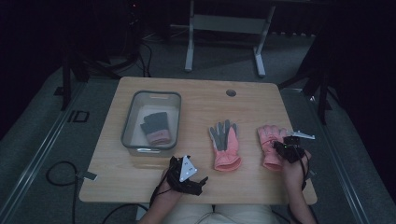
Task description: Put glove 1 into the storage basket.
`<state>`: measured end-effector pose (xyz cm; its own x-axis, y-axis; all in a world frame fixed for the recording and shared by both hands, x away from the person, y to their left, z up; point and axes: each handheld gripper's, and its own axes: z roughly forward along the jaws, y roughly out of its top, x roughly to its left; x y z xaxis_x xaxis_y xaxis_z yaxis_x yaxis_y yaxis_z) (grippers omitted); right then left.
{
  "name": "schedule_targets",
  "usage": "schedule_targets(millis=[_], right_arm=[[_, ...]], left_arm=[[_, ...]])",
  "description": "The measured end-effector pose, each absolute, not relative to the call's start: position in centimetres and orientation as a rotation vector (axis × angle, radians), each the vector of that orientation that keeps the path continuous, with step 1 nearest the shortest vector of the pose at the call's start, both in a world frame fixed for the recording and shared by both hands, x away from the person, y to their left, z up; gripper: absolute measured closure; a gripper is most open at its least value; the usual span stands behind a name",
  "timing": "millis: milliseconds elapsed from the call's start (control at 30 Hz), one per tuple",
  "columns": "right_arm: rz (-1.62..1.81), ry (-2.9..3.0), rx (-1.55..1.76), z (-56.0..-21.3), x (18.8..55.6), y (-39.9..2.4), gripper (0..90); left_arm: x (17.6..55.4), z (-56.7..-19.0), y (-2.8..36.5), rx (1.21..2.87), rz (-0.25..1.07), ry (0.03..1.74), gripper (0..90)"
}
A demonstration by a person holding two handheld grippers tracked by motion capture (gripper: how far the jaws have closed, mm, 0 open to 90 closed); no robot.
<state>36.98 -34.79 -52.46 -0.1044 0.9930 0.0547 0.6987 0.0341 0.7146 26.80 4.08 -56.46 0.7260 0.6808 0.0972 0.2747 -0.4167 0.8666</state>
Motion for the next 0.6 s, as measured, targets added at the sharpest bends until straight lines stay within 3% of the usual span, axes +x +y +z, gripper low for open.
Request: schedule_targets(millis=[267, 600], right_arm=[[0.842, 1.907, 1.685, -52.5, 37.3, -35.0, 82.4], [0.903, 2.037, 1.487, -49.3, 36.9, -36.5, 67.7]], left_arm=[[26.8, -56.5, 4.1, 2.006, 0.547, 0.724, 1.6], [26.9, -56.5, 4.1, 2.01, 0.548, 0.727, 1.6]])
